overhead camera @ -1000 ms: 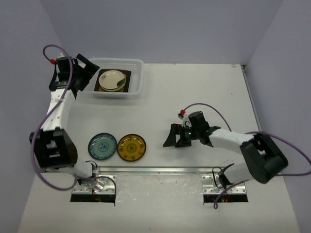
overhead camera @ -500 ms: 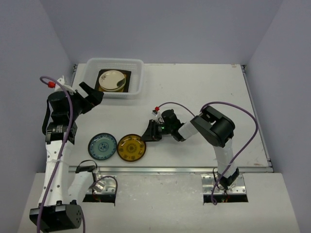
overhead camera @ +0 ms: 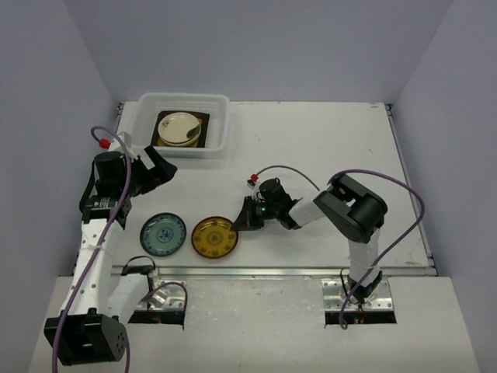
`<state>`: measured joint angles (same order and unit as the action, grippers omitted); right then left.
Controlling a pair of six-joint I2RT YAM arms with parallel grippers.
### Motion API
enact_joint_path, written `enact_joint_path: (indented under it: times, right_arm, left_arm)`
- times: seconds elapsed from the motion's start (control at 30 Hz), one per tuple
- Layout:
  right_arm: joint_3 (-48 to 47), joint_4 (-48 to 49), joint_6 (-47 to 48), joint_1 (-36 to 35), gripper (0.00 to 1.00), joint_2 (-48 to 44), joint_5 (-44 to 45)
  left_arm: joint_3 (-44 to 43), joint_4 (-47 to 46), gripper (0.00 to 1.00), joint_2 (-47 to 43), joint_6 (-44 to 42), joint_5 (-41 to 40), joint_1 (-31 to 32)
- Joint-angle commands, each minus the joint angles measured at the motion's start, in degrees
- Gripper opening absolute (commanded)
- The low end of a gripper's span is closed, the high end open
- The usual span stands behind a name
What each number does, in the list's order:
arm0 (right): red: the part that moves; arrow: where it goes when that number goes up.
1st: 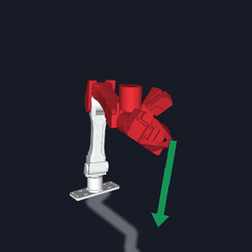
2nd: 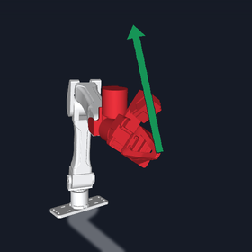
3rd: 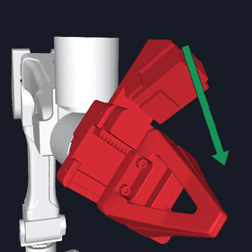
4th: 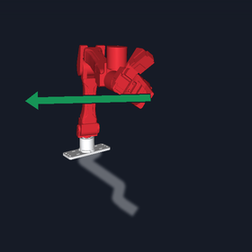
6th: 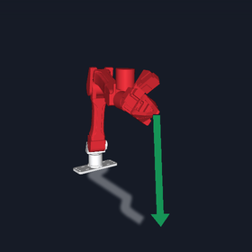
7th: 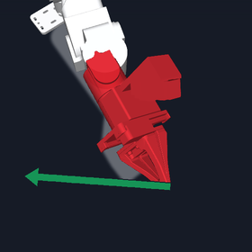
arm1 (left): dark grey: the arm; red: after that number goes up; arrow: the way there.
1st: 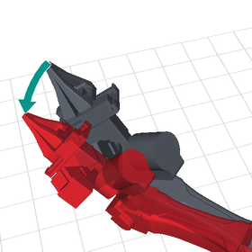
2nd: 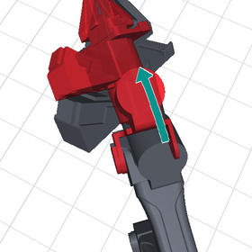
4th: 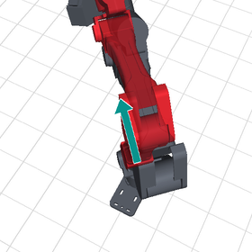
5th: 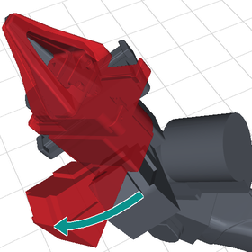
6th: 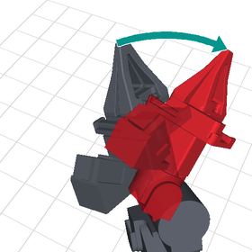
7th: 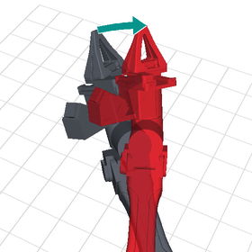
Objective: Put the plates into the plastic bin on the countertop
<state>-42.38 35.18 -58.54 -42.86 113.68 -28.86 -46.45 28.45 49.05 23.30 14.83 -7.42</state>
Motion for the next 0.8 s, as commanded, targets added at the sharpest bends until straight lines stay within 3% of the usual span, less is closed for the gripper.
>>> enact_joint_path:
  times: [0.0,0.1,0.17,0.4,0.5,0.57,0.7,0.77]
  right_arm:
    - [2.5,-13.3,8.8,2.0,0.00,-14.5,9.4]
    - [2.1,-24.9,14.2,3.2,0.00,-25.3,16.5]
    - [1.2,-30.6,18.1,4.1,0.00,-30.2,19.9]
    - [3.6,-28.3,16.0,17.2,0.00,-44.3,-0.7]
    - [2.8,-28.0,15.4,17.6,0.00,-46.0,-4.4]
    - [2.7,-27.6,14.8,17.6,0.00,-46.2,-5.1]
    - [2.9,-27.3,14.4,17.9,0.00,-46.3,-4.5]
    - [3.2,-26.9,14.2,18.2,0.00,-46.3,-4.2]
  left_arm:
    - [1.0,-4.7,1.00,2.0,-0.5,9.3,2.1]
    - [2.5,-8.2,1.00,5.2,1.0,15.1,5.7]
    - [4.6,-12.7,1.00,8.4,3.4,16.6,11.4]
    - [12.8,-35.1,0.96,18.5,12.6,29.2,17.1]
    - [13.7,-43.6,0.76,22.6,17.1,35.1,18.9]
    - [12.7,-45.8,0.55,23.9,18.0,34.8,21.1]
    - [10.3,-45.7,0.36,24.3,18.1,33.3,24.2]
    - [9.8,-45.3,0.33,24.2,18.0,33.3,24.6]
